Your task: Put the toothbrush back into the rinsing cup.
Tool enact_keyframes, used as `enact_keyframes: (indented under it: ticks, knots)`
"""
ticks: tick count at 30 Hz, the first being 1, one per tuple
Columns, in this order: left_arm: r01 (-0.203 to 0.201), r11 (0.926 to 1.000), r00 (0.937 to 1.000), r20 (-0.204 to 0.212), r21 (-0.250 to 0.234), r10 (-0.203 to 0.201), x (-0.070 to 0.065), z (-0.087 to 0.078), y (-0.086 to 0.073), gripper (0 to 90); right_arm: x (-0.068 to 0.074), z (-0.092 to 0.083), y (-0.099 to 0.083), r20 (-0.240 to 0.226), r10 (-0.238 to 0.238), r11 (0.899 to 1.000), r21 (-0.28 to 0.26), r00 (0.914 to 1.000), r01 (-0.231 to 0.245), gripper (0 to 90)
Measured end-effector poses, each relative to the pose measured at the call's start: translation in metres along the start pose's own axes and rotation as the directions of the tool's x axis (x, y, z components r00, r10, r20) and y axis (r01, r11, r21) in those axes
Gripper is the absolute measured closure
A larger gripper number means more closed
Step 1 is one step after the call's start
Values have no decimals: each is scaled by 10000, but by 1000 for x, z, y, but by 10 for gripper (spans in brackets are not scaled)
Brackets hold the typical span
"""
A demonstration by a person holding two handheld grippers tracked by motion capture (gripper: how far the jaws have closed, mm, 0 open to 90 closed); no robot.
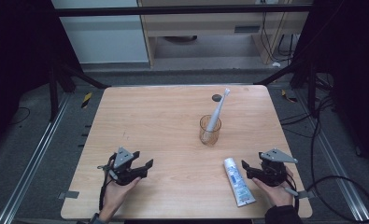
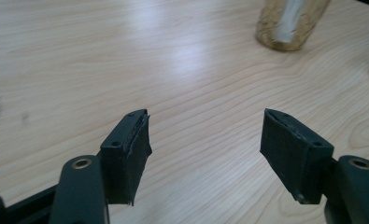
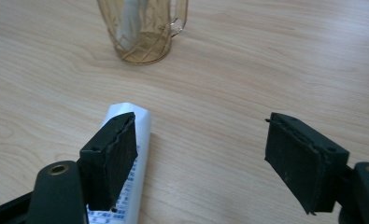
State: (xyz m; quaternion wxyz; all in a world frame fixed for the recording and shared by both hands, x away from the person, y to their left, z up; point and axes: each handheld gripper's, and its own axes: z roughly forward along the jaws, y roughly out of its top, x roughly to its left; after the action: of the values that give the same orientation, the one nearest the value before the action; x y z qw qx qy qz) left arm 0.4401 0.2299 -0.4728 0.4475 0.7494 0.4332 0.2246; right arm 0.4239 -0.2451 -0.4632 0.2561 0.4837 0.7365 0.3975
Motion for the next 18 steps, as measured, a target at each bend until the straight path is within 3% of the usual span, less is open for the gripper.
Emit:
enact_keyframes:
  ticks: [5,10,18]
  knots:
    - [659,9978,9970,-399,-88,-661,17,-19,-8,317,9,1,0,-533,-115,9996,256,9985,129,288]
    - [655,9978,9952,-715,-125,-663,24,-27,-12,319,19,2,-2,-932,-323,9978,542,9951,374,294]
    - [324,9990,9953,-923,314,-294,24,-30,-22,328,34,3,-10,-1445,-470,9921,1081,9884,630,292]
